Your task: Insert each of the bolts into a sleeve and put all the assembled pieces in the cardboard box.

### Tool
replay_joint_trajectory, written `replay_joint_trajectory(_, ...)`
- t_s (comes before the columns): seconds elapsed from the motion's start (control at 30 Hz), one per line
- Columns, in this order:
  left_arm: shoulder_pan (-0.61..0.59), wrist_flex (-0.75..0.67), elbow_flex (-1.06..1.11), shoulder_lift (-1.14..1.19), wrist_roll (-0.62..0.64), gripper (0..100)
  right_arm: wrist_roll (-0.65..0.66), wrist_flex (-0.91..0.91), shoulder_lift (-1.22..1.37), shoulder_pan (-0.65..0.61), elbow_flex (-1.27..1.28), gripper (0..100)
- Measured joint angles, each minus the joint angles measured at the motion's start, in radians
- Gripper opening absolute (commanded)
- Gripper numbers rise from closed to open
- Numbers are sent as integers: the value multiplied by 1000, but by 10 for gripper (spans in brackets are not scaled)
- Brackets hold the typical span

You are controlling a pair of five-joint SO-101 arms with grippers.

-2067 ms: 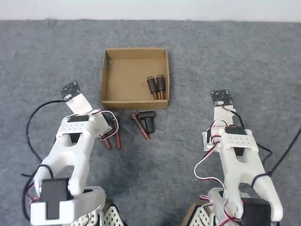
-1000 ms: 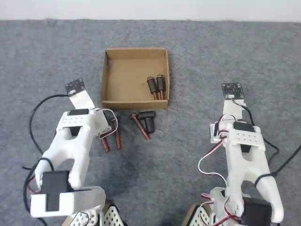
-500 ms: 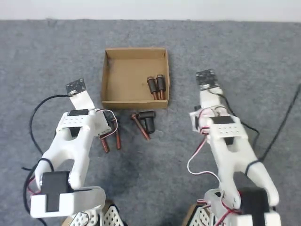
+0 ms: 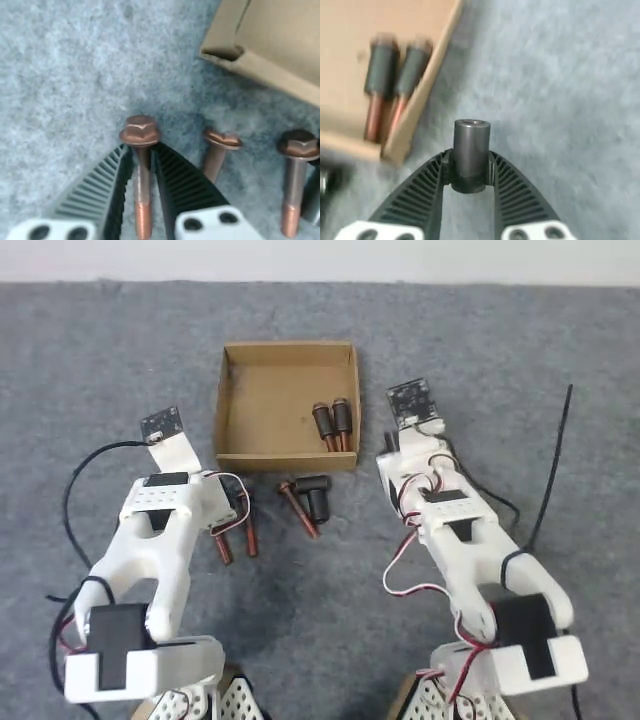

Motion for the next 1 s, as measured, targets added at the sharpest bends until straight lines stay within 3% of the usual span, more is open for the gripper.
replay_joint_trajectory(0.2,0,0,0,0,0,11,-252,-288,84,2,0,6)
replay_joint_trajectory(0.33,0,0,0,0,0,11,-302,-508,183,-21,-2,6)
replay_joint_trajectory(0.47,0,0,0,0,0,11,-290,-799,287,-60,41,6)
replay_joint_trajectory(0.57,0,0,0,0,0,11,-206,-997,338,-83,87,6)
replay_joint_trajectory(0.7,0,0,0,0,0,11,-123,-1157,364,-104,169,6)
replay_joint_trajectory(1.0,0,0,0,0,0,11,-106,-1455,364,-163,391,6)
